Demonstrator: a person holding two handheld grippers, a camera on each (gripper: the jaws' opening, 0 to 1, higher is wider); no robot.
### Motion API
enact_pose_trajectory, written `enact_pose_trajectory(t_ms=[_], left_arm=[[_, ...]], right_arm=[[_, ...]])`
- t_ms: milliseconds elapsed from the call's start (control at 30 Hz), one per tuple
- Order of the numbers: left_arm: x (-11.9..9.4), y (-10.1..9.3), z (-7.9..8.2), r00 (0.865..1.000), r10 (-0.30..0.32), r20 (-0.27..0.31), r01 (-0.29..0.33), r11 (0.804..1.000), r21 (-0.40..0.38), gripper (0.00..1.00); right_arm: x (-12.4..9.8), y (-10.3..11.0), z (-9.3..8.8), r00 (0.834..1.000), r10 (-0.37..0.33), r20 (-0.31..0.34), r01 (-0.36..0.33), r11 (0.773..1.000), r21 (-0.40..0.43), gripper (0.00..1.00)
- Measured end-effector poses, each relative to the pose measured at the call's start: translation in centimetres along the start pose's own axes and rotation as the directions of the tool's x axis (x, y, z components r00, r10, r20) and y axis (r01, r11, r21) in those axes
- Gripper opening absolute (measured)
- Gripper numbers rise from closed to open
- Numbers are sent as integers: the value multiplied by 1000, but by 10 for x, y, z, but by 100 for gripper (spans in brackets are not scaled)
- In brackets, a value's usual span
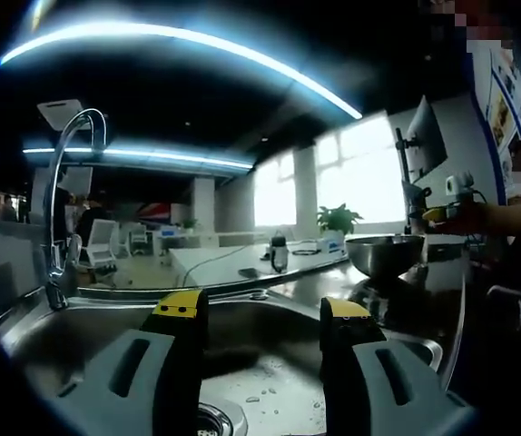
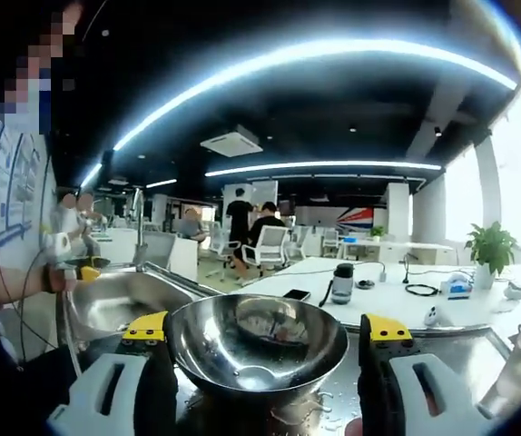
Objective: Pick up bowl with dirty water move over sink pour dirty water into sink return bowl to place
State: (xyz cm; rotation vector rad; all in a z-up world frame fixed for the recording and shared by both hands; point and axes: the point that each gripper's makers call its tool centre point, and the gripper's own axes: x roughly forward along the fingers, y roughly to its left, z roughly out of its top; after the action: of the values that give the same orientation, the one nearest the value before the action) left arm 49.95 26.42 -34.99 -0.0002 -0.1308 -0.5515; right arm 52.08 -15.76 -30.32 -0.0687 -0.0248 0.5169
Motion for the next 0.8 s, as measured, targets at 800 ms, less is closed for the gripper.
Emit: enact_pose_trajectory(t_ms=[800], left_arm=[[0,6,2,1000,21,11,-21,999,-32,49]], right_arm=[[-17,3,-32,991,-22,130,28,999,-40,85]])
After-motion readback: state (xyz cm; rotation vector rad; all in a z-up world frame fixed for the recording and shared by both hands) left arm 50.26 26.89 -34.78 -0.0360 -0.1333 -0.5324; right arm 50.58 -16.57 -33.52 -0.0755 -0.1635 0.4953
